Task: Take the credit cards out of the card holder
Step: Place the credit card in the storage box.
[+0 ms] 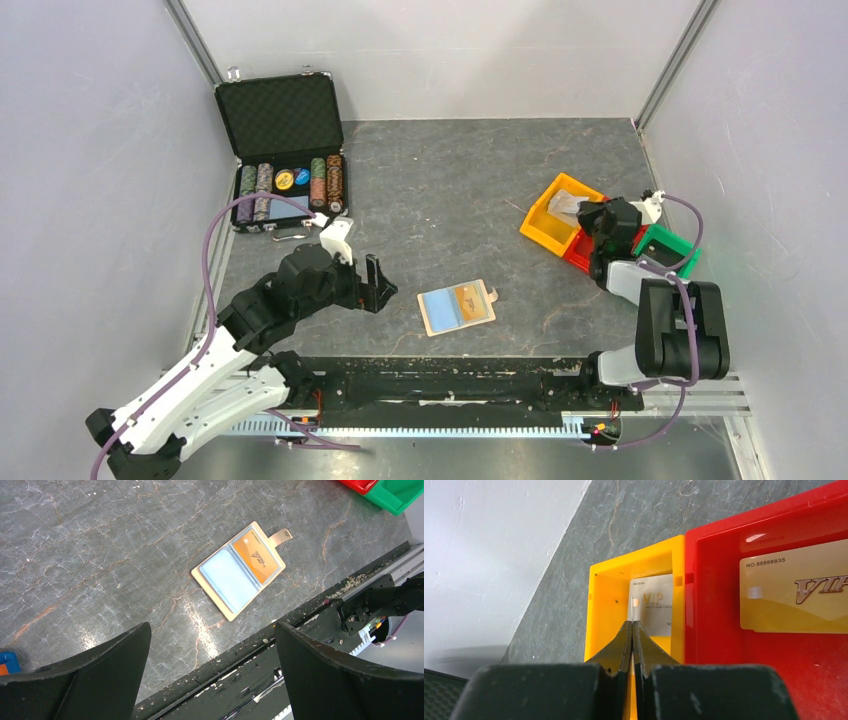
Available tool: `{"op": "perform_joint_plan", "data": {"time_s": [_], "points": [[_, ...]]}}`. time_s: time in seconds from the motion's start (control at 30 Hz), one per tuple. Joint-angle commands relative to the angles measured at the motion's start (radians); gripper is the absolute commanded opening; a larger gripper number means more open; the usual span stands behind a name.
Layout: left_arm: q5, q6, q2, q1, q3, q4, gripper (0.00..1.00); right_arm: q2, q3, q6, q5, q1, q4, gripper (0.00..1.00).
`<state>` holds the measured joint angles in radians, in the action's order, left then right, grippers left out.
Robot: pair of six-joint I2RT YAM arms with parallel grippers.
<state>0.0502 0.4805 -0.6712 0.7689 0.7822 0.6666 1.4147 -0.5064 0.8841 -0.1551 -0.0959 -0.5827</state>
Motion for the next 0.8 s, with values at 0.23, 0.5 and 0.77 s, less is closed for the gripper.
{"op": "perform_joint_plan", "data": {"time_s": [0.23, 0.5, 0.77], "points": [[-0.027, -0.045, 0.002, -0.001, -0.002, -0.013, 1.0, 0.098, 0.006, 0.114, -0.023, -0.005, -0.221, 0.0], [-0.021, -0.047, 0.012, -0.001, -0.004, -0.015, 1.0, 0.116, -0.005, 0.127, -0.044, -0.009, -0.227, 0.0], [-0.026, -0.046, 0.006, -0.001, -0.003, -0.014, 1.0, 0.137, -0.004, 0.114, -0.057, -0.013, -0.192, 0.0]]}}
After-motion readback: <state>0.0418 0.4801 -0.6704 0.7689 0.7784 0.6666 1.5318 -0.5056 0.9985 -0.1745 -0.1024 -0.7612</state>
